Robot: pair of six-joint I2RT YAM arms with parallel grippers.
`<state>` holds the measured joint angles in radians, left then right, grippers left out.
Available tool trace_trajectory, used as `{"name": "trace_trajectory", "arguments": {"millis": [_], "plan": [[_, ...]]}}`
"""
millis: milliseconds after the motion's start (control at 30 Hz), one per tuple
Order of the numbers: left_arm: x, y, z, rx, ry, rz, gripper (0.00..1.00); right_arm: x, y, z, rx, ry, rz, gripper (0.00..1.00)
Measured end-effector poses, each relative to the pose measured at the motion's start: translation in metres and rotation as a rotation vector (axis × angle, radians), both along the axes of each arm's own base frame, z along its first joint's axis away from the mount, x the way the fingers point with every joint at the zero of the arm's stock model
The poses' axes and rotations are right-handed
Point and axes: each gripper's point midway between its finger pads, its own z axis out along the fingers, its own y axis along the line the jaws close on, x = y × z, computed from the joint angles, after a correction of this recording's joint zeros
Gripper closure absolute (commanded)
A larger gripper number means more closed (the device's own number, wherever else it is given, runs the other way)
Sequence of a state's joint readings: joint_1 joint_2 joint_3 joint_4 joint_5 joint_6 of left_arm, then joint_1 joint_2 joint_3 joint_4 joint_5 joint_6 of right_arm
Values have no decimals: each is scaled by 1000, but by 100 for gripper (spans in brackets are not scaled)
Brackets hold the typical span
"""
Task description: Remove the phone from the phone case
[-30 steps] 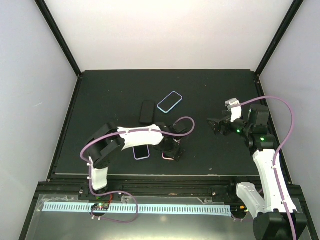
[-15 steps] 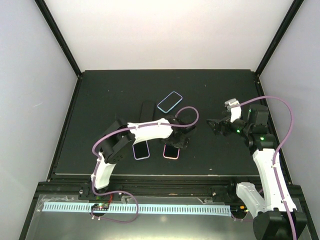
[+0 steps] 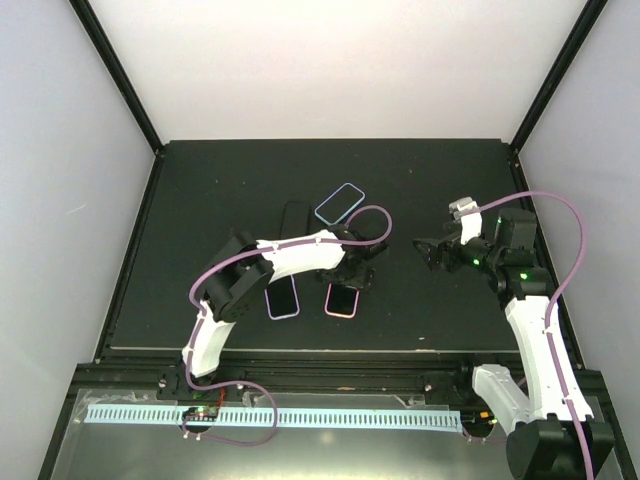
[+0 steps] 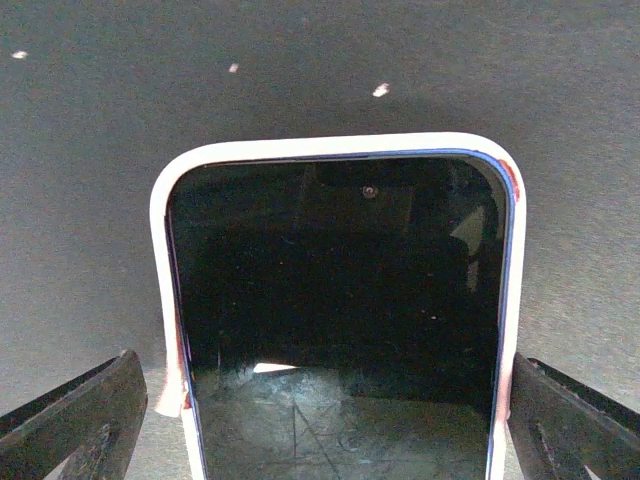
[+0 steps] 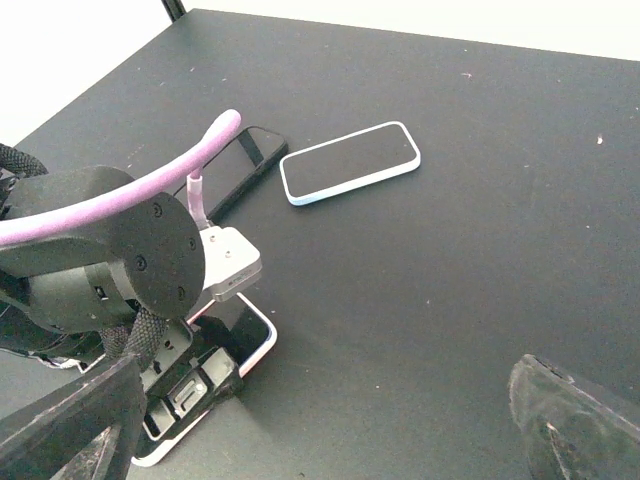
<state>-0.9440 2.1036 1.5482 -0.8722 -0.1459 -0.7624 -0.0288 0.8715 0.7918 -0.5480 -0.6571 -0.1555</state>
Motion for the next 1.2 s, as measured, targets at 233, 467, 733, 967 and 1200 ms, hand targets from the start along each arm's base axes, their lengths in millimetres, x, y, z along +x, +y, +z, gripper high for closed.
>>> {"name": "trace_trajectory", "arguments": {"millis": [233, 467, 733, 967, 1200], "plan": [[5, 7, 0, 43, -19, -1, 1, 0, 0, 0, 0, 1, 0, 0], [7, -2, -3, 25, 5, -41, 1, 0, 0, -1, 0, 3, 0, 0], [0, -5, -6, -3, 41, -80, 18, 0, 0, -2, -1, 8, 0, 0], [-8, -8, 7, -51, 55, -162, 31, 0, 0, -2, 0, 8, 0, 0], [-6, -4, 90, -217, -96, -186, 37, 1, 0, -5, -4, 14, 3, 3]]}}
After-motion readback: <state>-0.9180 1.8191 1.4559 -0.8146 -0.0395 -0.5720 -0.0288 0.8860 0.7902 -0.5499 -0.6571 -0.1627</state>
